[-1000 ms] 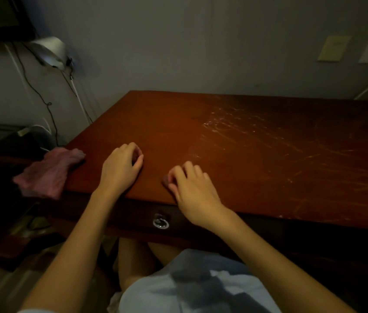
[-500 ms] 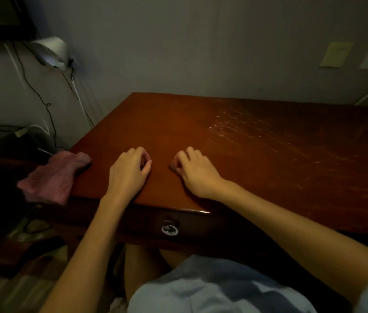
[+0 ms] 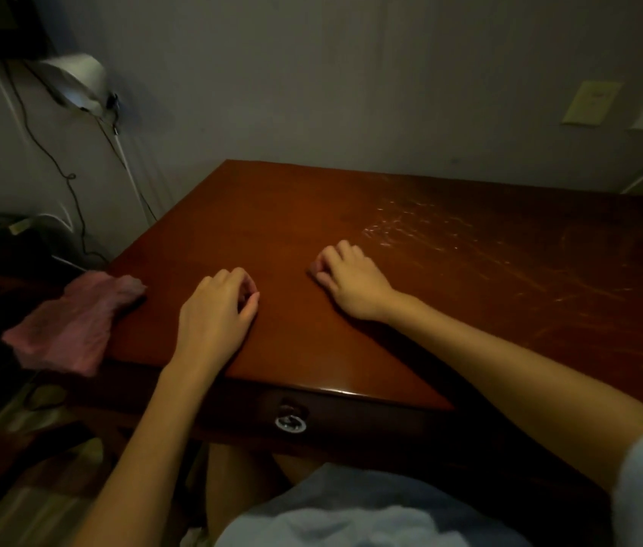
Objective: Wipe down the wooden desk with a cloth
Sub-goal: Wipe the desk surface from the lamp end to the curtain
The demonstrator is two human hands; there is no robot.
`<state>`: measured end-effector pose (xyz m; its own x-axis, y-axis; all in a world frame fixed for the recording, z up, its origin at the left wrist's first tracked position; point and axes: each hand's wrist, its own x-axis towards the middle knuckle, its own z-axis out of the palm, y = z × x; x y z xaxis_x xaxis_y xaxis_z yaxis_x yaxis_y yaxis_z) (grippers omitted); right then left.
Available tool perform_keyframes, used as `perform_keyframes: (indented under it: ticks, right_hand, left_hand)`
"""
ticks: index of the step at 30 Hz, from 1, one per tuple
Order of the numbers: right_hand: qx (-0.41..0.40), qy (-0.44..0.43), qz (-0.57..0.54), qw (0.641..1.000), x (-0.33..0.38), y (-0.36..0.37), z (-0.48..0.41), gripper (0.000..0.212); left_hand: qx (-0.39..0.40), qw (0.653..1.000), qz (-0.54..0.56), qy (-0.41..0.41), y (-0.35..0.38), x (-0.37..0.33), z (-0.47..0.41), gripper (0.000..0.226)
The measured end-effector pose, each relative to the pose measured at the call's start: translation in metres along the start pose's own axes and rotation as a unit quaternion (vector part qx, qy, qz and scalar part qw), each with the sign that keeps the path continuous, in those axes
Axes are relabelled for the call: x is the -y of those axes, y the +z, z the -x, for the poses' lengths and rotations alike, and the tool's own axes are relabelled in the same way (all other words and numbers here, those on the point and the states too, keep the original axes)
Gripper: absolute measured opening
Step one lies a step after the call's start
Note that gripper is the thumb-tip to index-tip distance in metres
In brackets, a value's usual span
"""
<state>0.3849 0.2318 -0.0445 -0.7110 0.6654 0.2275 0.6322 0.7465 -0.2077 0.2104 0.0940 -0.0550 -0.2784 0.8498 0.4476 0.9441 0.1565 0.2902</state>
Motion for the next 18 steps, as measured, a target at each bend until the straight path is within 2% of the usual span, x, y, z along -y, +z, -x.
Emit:
perform_keyframes:
  ticks: [2, 4, 6, 8, 11, 15, 18]
  right_hand:
    - [0.012, -0.088, -0.017, 0.996, 0.01, -0.002, 0.033, 0.016]
    - [0.033, -0.129, -0.033, 0.991, -0.006, -0.012, 0.06, 0.012]
    - [0.042, -0.085, -0.029, 0.995, -0.04, -0.027, 0.062, 0.01]
    - [0.032, 0.003, -0.004, 0.999, -0.072, -0.034, 0.041, 0.009]
    - [-0.002, 0.073, 0.029, 0.997, -0.087, -0.022, -0.012, 0.016]
    - [-0.011, 0.045, 0.009, 0.999, -0.05, -0.001, -0.05, 0.02]
    - [0.016, -0.058, -0.009, 0.998, -0.019, -0.002, -0.017, 0.02]
  left_hand:
    - [0.0, 1.0, -0.006, -0.003, 0.001, 0.0, 0.0, 0.004]
    - [-0.002, 1.0, -0.012, -0.003, 0.002, 0.0, -0.001, 0.005]
    - [-0.005, 1.0, -0.017, 0.0, 0.002, -0.001, 0.0, 0.005]
    - [-0.003, 1.0, -0.019, 0.0, 0.002, -0.002, 0.0, 0.005]
    - [0.002, 1.0, -0.018, -0.004, 0.001, -0.002, -0.001, 0.005]
    - [0.025, 1.0, -0.004, -0.018, -0.002, -0.002, -0.006, 0.005]
    - [0.047, 0.999, -0.01, -0.008, -0.002, -0.009, -0.023, 0.003]
